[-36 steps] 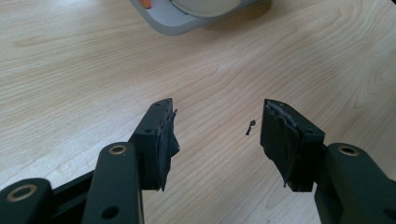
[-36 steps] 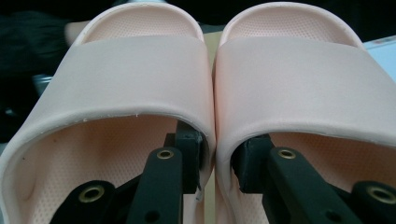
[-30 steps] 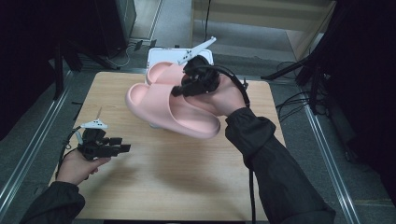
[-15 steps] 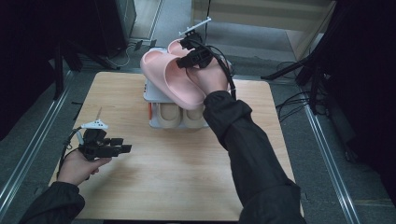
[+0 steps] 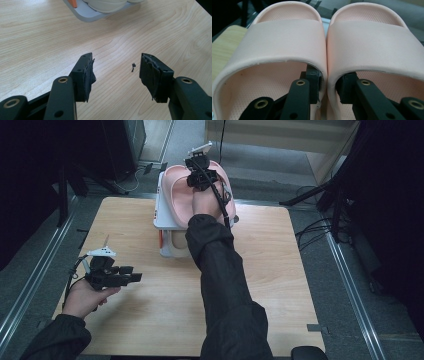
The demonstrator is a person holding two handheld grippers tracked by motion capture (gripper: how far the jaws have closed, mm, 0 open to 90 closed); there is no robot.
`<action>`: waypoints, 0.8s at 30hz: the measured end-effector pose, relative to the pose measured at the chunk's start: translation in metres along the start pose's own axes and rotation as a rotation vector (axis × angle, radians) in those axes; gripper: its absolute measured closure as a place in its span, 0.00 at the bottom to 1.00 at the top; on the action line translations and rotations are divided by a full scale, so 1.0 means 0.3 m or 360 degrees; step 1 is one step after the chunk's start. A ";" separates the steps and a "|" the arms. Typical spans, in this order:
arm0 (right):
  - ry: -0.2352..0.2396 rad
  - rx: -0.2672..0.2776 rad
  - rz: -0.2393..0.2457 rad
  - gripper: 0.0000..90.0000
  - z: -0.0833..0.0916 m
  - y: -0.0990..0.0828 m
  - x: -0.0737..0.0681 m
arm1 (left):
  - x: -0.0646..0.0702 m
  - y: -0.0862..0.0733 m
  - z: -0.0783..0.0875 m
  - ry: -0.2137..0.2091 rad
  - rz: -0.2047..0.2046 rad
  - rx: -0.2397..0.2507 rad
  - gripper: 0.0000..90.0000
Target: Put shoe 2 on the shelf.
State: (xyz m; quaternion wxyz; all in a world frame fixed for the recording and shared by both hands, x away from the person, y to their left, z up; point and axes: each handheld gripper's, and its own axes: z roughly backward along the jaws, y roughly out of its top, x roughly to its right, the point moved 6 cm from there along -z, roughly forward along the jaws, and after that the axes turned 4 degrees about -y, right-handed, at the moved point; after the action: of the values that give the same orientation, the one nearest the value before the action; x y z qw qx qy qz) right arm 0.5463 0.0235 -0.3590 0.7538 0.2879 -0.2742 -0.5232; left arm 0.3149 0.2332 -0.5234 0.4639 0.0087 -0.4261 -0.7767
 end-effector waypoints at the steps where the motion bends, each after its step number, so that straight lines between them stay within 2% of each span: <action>1: -0.0036 0.0010 0.0009 0.83 -0.004 0.004 -0.006 | -0.001 -0.001 -0.001 -0.0002 -0.0006 -0.0007 0.49; 4: -0.0058 0.0033 -0.0018 0.83 -0.012 0.015 -0.017 | -0.004 -0.001 -0.002 0.0003 -0.0004 -0.0008 0.49; 7: -0.0029 0.0032 -0.0105 0.83 -0.022 0.025 -0.030 | -0.005 0.001 0.002 -0.0003 0.0004 0.0004 0.49; 10: -0.0037 0.0024 -0.0095 0.83 -0.036 0.025 -0.039 | -0.005 -0.001 0.002 -0.0002 -0.0004 0.0000 0.49; 15: -0.0081 0.0005 -0.0138 0.82 -0.053 0.017 -0.027 | -0.003 -0.001 -0.004 -0.0011 -0.0009 -0.0008 0.49; 19: -0.0074 0.0001 -0.0180 0.82 -0.058 0.014 -0.015 | 0.001 0.000 -0.003 -0.0011 -0.0016 -0.0008 0.49; 24: -0.0084 0.0005 -0.0192 0.82 -0.072 0.012 -0.030 | 0.002 0.001 -0.002 -0.0011 -0.0016 -0.0009 0.49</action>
State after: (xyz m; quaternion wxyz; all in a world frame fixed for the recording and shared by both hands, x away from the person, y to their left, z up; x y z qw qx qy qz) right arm 0.5612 0.0361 -0.3721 0.7129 0.2912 -0.2770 -0.5747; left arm 0.3151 0.2324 -0.5234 0.4585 0.0068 -0.4254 -0.7803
